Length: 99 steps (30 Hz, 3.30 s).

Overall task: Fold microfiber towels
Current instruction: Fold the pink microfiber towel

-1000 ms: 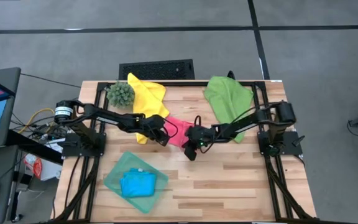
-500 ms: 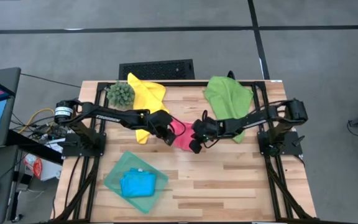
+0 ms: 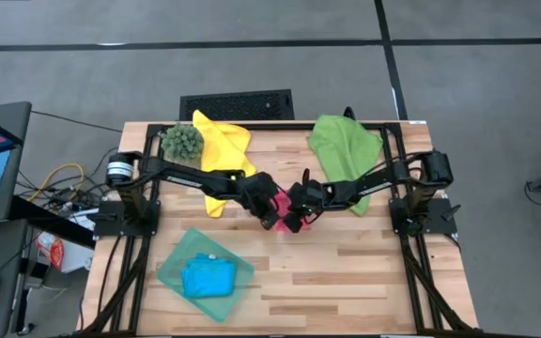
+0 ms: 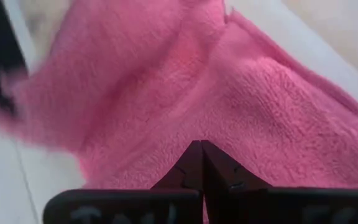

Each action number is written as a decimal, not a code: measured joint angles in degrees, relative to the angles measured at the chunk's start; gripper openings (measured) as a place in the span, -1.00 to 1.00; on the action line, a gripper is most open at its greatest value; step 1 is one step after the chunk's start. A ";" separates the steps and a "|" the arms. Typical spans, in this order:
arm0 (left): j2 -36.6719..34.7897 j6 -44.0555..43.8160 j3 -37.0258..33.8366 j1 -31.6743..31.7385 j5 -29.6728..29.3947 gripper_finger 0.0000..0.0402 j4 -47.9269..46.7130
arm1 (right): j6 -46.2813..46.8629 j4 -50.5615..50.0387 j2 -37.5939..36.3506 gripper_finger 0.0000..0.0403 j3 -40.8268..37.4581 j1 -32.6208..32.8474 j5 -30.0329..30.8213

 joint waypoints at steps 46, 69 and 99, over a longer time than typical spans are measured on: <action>17.92 10.79 24.73 -0.16 1.59 -0.94 -1.15 | 6.49 -28.27 -29.89 -0.86 -0.29 1.27 4.93; 17.83 20.01 25.36 0.12 -5.56 -0.87 8.37 | 9.63 -33.04 -37.84 -0.85 -0.29 1.29 4.71; 14.41 23.35 25.22 3.62 -8.05 -0.41 0.83 | 0.84 -28.81 -30.66 0.19 -9.53 8.89 6.65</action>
